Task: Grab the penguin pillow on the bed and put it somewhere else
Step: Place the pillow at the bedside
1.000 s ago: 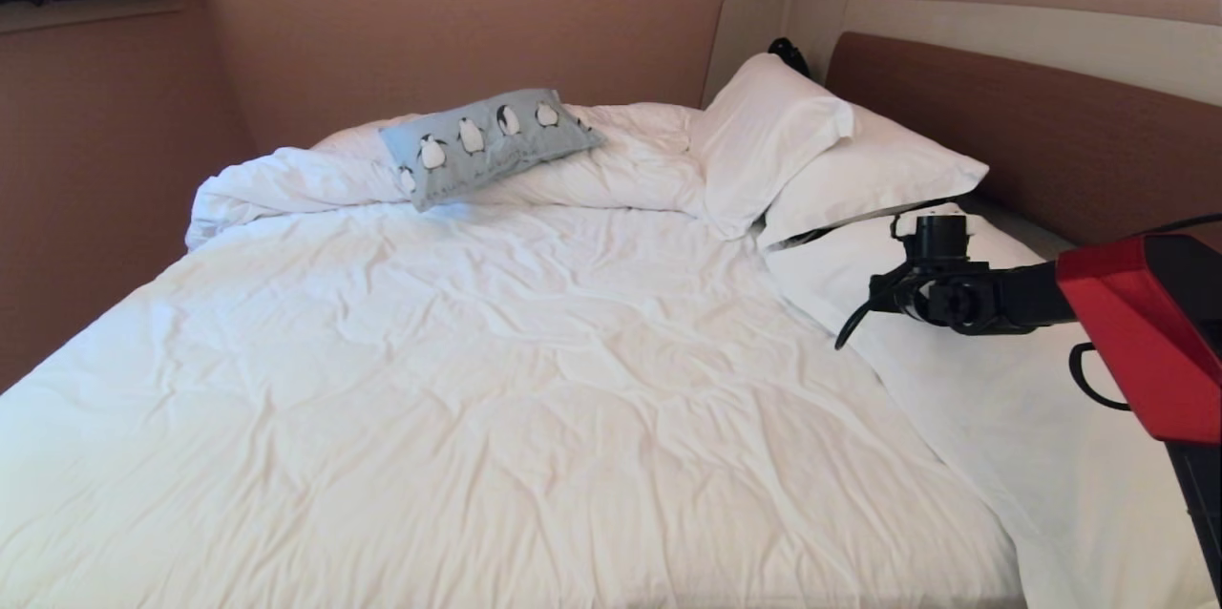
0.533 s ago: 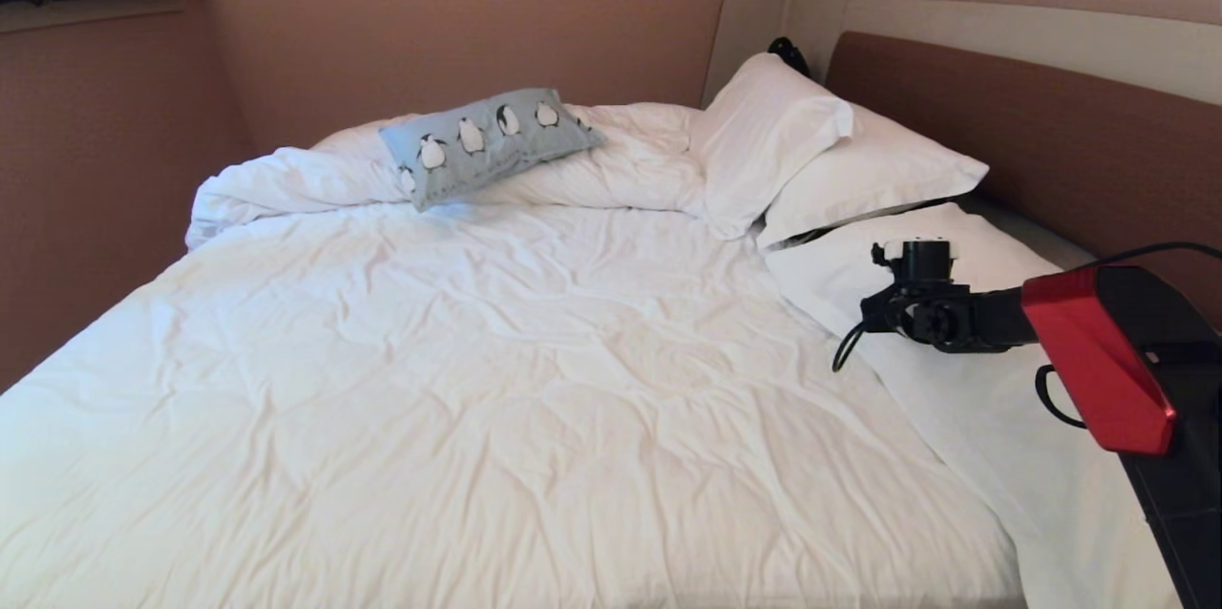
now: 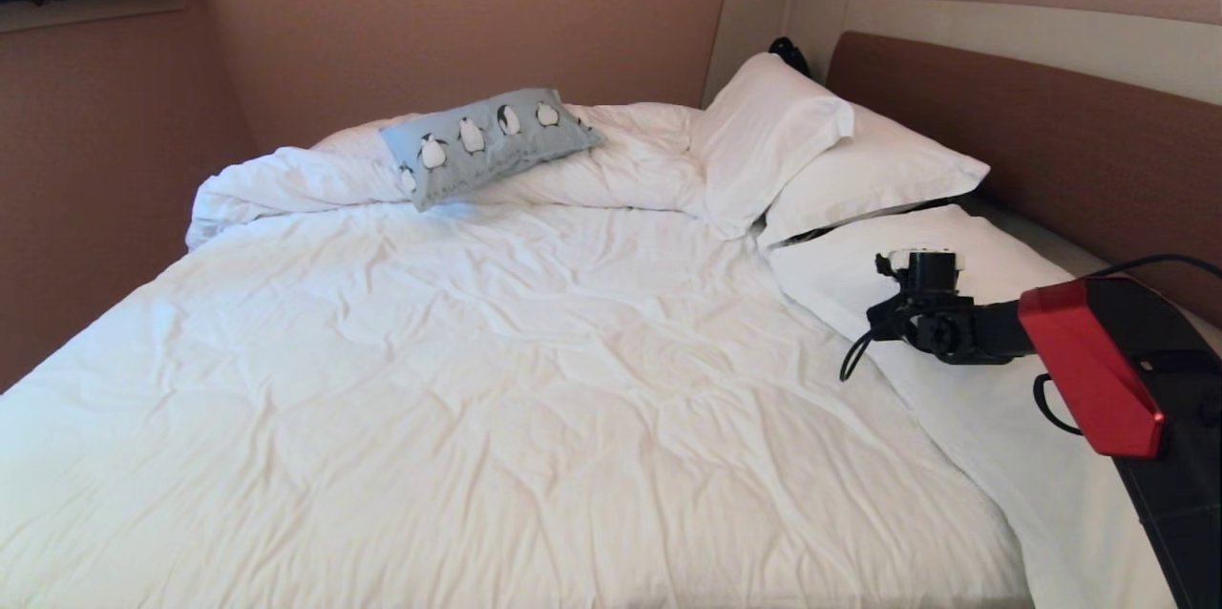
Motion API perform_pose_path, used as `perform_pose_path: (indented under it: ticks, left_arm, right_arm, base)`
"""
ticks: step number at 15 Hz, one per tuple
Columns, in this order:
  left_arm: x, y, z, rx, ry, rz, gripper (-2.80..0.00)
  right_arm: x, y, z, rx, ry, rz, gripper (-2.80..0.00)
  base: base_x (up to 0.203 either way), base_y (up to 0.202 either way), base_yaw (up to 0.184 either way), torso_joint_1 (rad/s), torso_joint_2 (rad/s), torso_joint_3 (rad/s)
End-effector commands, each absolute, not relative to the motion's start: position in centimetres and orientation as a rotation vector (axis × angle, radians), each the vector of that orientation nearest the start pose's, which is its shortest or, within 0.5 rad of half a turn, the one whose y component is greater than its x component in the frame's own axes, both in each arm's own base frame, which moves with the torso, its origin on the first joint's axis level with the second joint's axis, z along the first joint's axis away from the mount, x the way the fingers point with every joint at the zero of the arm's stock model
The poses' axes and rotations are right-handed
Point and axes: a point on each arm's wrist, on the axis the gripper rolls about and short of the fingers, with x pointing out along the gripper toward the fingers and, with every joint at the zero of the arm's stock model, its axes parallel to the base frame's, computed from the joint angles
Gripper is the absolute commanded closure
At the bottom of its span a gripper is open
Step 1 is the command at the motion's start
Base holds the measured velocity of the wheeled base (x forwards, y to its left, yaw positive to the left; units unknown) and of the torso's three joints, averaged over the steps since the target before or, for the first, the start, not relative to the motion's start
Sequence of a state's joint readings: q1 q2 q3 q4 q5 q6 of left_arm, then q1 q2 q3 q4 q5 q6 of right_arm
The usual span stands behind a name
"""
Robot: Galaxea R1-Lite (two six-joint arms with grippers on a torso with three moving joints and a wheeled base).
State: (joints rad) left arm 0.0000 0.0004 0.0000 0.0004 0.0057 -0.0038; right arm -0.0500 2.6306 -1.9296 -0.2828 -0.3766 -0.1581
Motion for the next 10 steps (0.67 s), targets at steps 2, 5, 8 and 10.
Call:
perform_pose_path:
  ticks: [2, 5, 8, 10]
  left_arm:
    - [-2.3, 0.0, 7.6, -0.005, 0.002, 0.006, 0.0]
    - [-2.3, 0.0, 7.6, -0.005, 0.001, 0.006, 0.0]
    - [-2.3, 0.0, 7.5, -0.005, 0.0, 0.006, 0.0]
    - [-2.3, 0.0, 7.5, -0.005, 0.0, 0.006, 0.0]
  right_arm:
    - [53.4, -5.8, 6.5, -0.243, 0.395, -0.432, 0.0]
    - [53.1, -6.9, 7.9, -0.244, 0.37, -0.456, 0.0]
    - [52.9, -7.1, 8.9, -0.234, 0.341, -0.464, 0.0]
    - [52.8, -7.1, 9.5, -0.228, 0.322, -0.471, 0.0]
  base:
    - [0.0, 0.0, 0.0, 0.0, 0.0, 0.0]
    - [0.0, 0.0, 0.0, 0.0, 0.0, 0.0]
    - [0.0, 0.0, 0.0, 0.0, 0.0, 0.0]
    - [0.0, 0.0, 0.0, 0.0, 0.0, 0.0]
